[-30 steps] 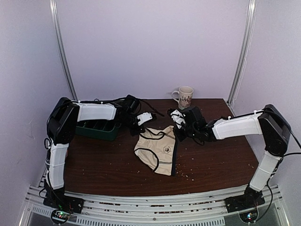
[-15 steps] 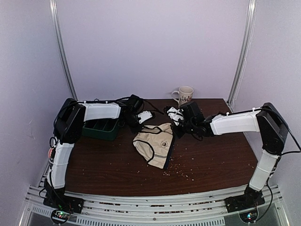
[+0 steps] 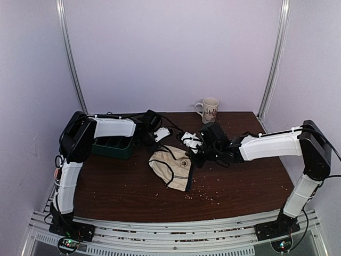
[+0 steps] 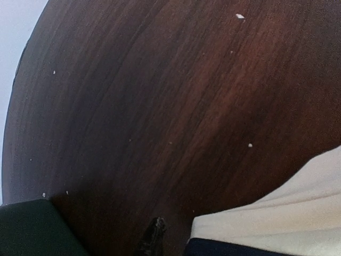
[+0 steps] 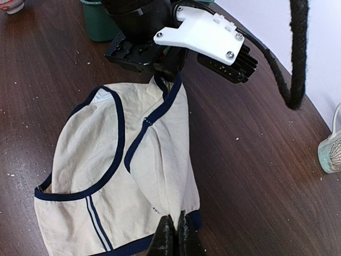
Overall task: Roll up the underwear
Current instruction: Fold the underwear at the center of the board.
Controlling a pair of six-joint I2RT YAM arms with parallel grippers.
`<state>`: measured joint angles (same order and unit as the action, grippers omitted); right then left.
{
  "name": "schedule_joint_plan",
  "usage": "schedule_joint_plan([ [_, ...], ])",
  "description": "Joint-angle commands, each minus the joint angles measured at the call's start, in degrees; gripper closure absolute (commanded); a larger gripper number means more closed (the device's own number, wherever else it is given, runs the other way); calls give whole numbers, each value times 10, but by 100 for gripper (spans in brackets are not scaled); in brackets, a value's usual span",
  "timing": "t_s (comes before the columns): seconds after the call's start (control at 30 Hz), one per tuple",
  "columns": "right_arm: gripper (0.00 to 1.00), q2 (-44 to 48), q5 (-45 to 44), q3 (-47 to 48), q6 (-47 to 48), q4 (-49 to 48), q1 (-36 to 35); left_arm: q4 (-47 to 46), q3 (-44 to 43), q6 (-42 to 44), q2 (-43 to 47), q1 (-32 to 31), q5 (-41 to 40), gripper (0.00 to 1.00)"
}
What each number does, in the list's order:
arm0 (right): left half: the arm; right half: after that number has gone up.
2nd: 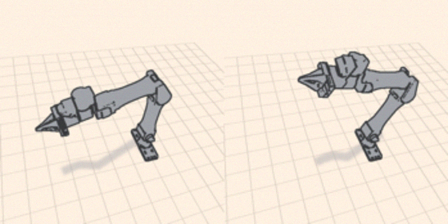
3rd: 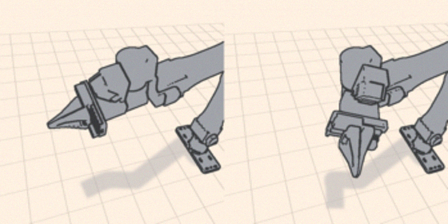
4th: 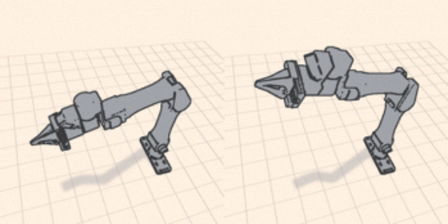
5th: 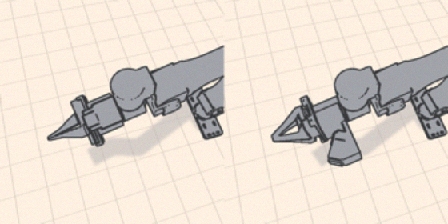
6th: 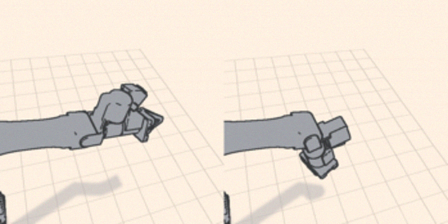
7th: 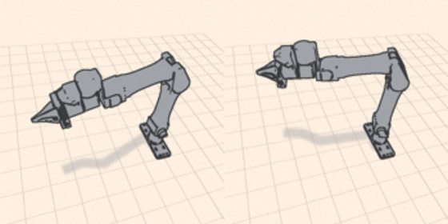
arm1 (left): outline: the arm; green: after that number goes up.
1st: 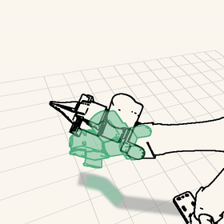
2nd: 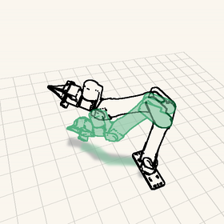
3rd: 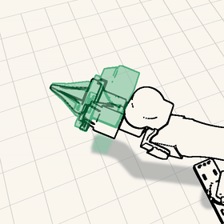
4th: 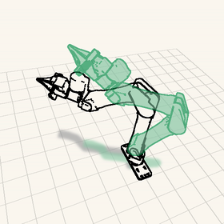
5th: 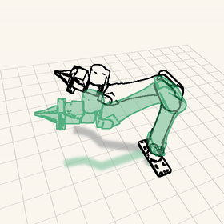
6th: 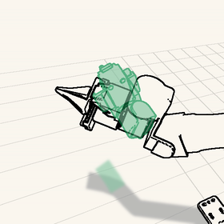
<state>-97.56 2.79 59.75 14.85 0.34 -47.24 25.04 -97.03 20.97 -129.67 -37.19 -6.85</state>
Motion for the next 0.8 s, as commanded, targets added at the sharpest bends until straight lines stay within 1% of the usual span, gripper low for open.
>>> schedule_joint_plan([
  [0.0, 100, 26, -60, -4, -12, 23, -23, -36, 38, -1, 62, 2, 10, 78],
  [0.2, 100, 21, -115, -17, -29, 49, -61, -57, 90, 16, 116, 2, 34, 76],
  [0.3, 100, 30, -123, -32, -43, 51, -74, -62, 124, 30, 142, 2, 55, 71],
  [0.47, 100, 50, -136, -55, -55, 50, -99, -57, 175, 61, 181, 2, 102, 68],
  [0.77, 100, 50, -156, -72, -75, 73, -141, -52, 234, 103, 202, 2, 140, 67],
])
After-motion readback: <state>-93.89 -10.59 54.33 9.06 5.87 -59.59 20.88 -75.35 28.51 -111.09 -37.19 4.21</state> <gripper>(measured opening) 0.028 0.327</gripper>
